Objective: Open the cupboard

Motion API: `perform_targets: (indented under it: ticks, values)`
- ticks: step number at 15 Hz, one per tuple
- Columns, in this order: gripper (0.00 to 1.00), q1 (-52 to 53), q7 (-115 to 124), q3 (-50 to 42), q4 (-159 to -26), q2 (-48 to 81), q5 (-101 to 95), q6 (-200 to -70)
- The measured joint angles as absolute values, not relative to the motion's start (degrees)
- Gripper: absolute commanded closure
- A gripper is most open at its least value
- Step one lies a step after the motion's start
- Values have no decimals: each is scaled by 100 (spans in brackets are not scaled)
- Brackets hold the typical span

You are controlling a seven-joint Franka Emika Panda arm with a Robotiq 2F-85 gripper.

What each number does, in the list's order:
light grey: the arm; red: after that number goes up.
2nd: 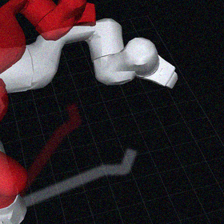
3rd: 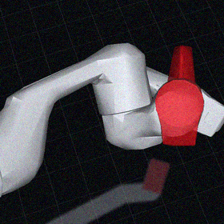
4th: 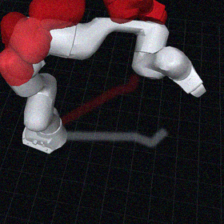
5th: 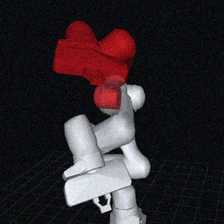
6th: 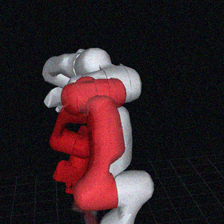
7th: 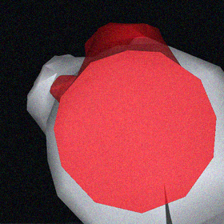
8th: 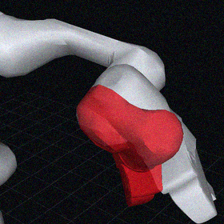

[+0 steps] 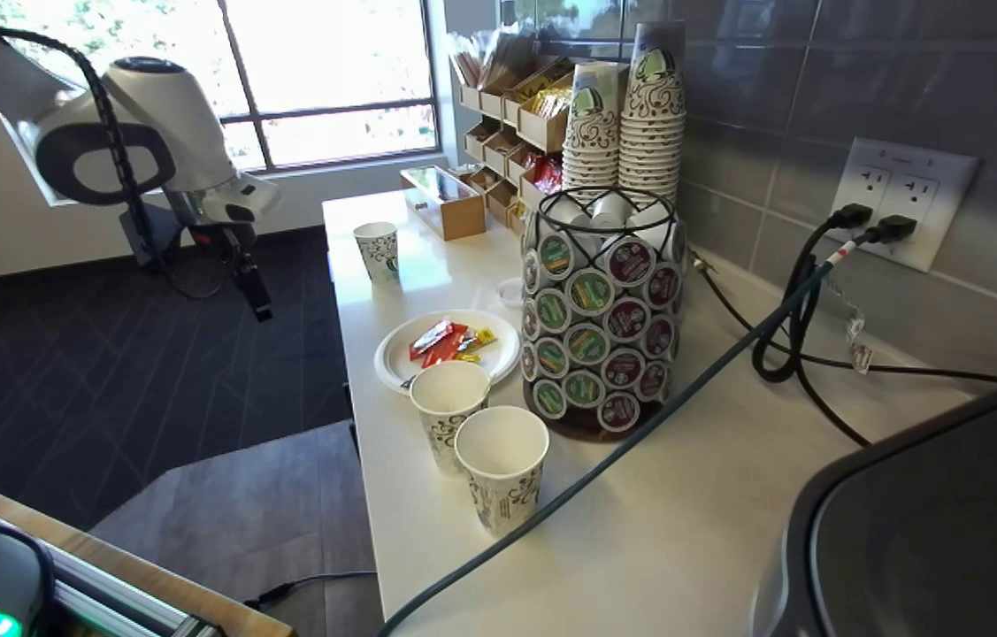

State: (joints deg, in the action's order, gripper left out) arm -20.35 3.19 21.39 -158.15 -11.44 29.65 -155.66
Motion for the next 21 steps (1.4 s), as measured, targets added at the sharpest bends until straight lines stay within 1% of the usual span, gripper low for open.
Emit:
perform_targets:
  ticks: [2,3,6,9,15,18,21]
  values:
    - [0,-1534,273,1584,-15823,-578,3126,-16344]
    - [0,-1422,246,1457,-15818,-294,3278,-16664]
    - [0,-1424,109,1468,-15735,430,3791,-17455]
    - [0,-1477,-204,1636,-15515,1030,4173,-17933]
    - [0,-1500,-267,1702,-15357,1227,4234,-17985]
    - [0,-1341,-94,1559,-15348,1434,4218,-18640]
    - [0,-1136,198,1475,-15267,1937,4285,-19342]
